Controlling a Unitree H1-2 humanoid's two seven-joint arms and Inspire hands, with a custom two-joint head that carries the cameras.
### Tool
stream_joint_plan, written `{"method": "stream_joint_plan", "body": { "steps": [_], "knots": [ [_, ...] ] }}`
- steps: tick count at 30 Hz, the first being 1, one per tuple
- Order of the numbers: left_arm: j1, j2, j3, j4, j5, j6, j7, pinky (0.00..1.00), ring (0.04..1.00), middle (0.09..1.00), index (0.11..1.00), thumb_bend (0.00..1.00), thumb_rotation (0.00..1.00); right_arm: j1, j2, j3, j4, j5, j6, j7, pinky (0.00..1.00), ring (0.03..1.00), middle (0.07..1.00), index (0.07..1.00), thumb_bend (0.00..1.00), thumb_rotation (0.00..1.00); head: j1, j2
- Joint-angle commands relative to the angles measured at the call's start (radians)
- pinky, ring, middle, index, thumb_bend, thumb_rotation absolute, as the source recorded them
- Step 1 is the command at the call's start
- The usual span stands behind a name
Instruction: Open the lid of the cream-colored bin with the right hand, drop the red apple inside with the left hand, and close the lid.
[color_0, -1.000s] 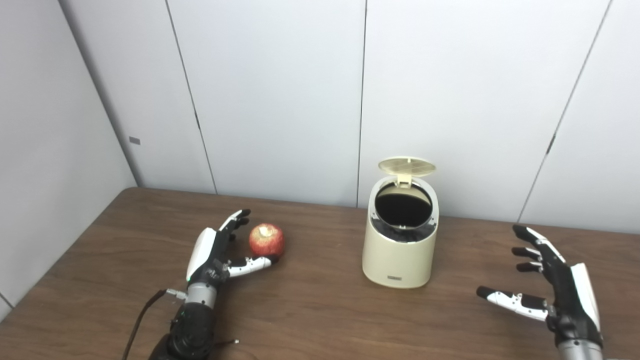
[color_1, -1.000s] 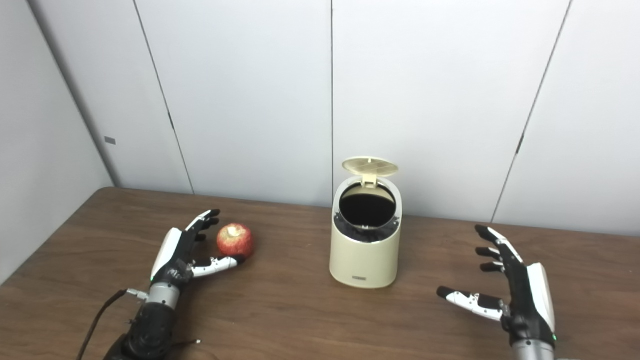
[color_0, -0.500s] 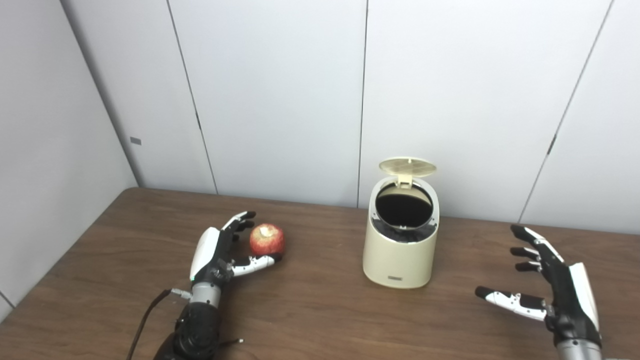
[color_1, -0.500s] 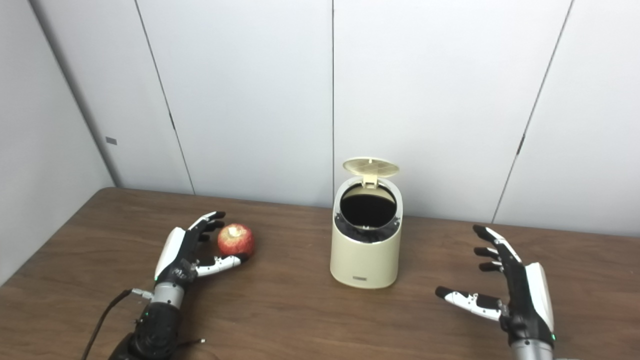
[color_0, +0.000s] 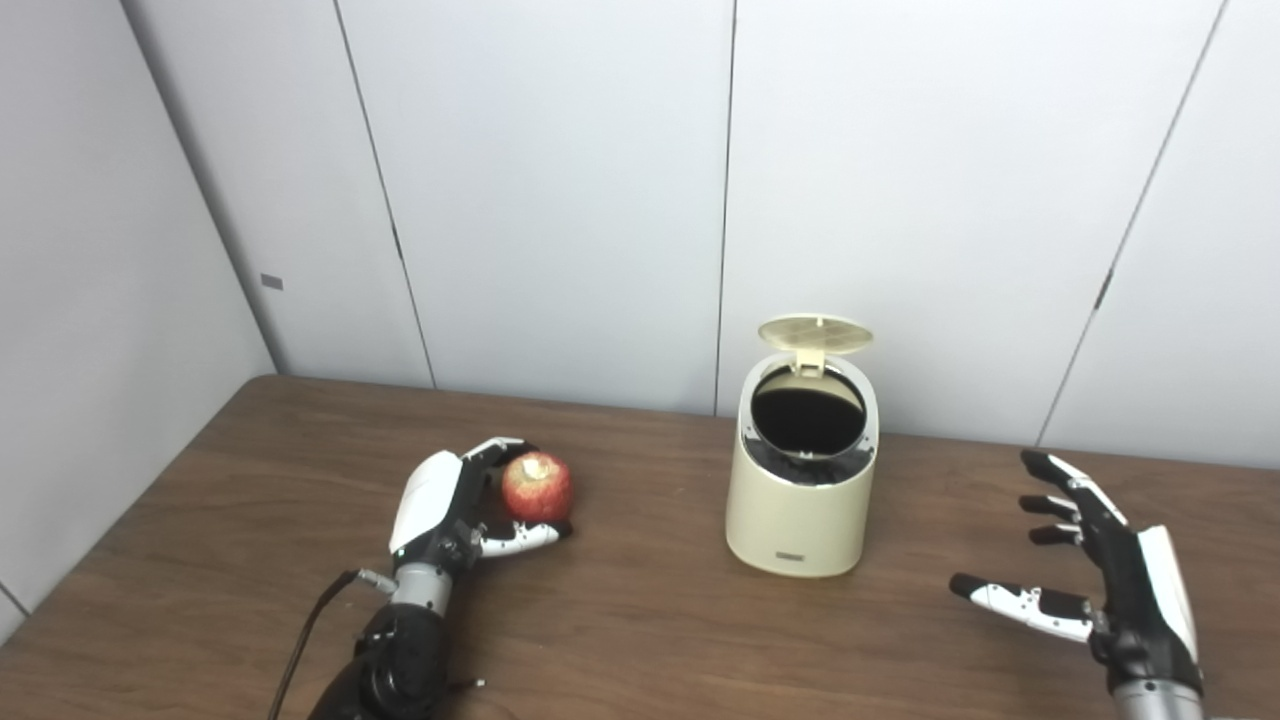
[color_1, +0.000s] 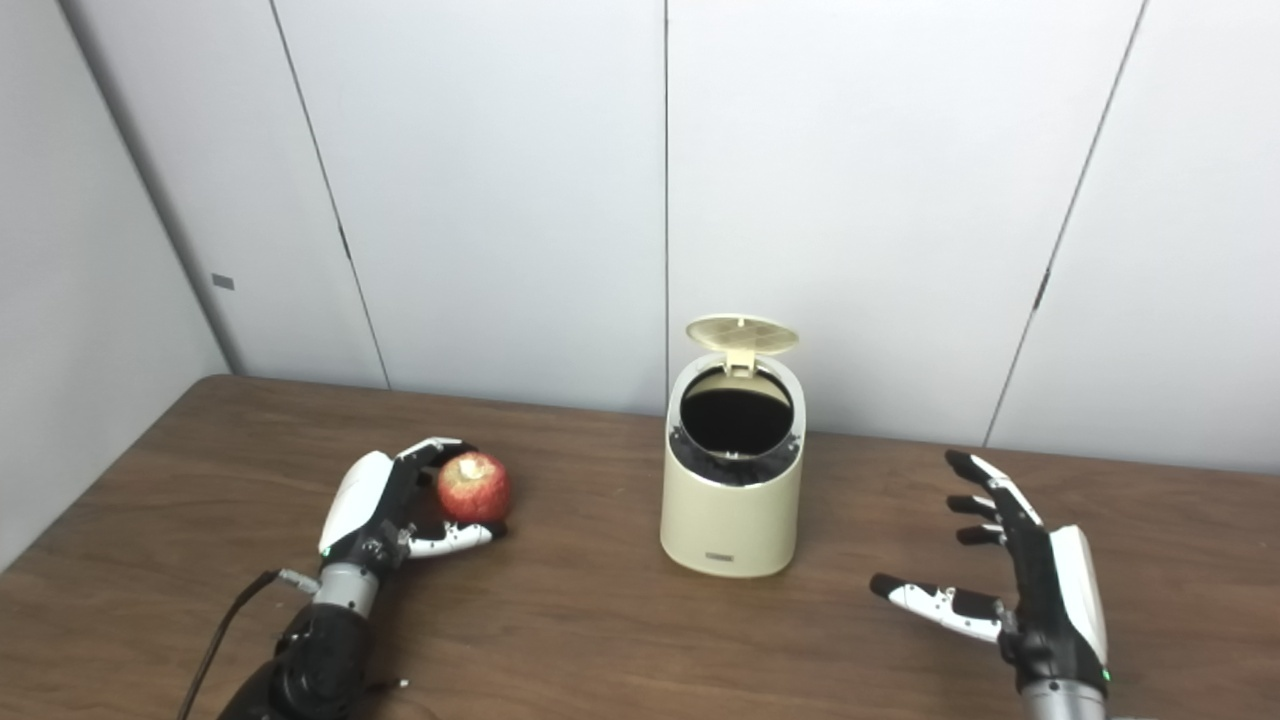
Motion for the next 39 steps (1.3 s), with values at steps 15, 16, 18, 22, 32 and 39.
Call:
{"method": "stream_joint_plan", "body": {
  "steps": [15,16,18,22,32,39],
  "knots": [
    [-0.028,0.006,-0.012,0.059,0.022,-0.041,0.044,0.53,0.560,0.486,0.486,0.52,0.00,-0.026,0.007,-0.005,-0.039,0.006,-0.010,0.001,0.60,0.734,0.837,0.810,0.76,0.01,0.000,0.006],
    [-0.028,0.005,-0.012,0.059,0.022,-0.045,0.047,0.53,0.562,0.485,0.487,0.52,0.00,-0.027,0.008,-0.004,-0.037,0.006,-0.010,0.001,0.60,0.736,0.838,0.811,0.76,0.01,-0.004,0.001],
    [-0.026,0.004,-0.012,0.047,0.025,-0.047,0.049,0.53,0.563,0.483,0.488,0.52,0.00,-0.027,0.009,-0.003,-0.033,0.004,-0.013,-0.001,0.60,0.737,0.837,0.810,0.76,0.01,-0.006,0.000],
    [-0.018,-0.002,-0.013,0.003,0.035,-0.047,0.053,0.57,0.591,0.485,0.488,0.52,0.00,-0.027,0.011,0.001,-0.030,-0.001,-0.016,-0.003,0.60,0.732,0.836,0.808,0.76,0.03,-0.016,-0.006],
    [-0.022,-0.051,-0.025,-0.189,0.077,-0.030,0.058,0.57,0.587,0.503,0.471,0.52,0.00,-0.031,0.016,0.013,0.000,-0.020,-0.036,-0.023,0.57,0.719,0.828,0.802,0.76,0.02,-0.042,-0.029],
    [-0.069,-0.077,-0.056,-0.286,0.127,-0.026,0.042,0.44,0.495,0.498,0.477,0.52,0.00,-0.031,0.024,0.025,0.010,-0.030,-0.031,-0.030,0.57,0.722,0.824,0.801,0.75,0.03,-0.072,-0.051]
  ]
}}
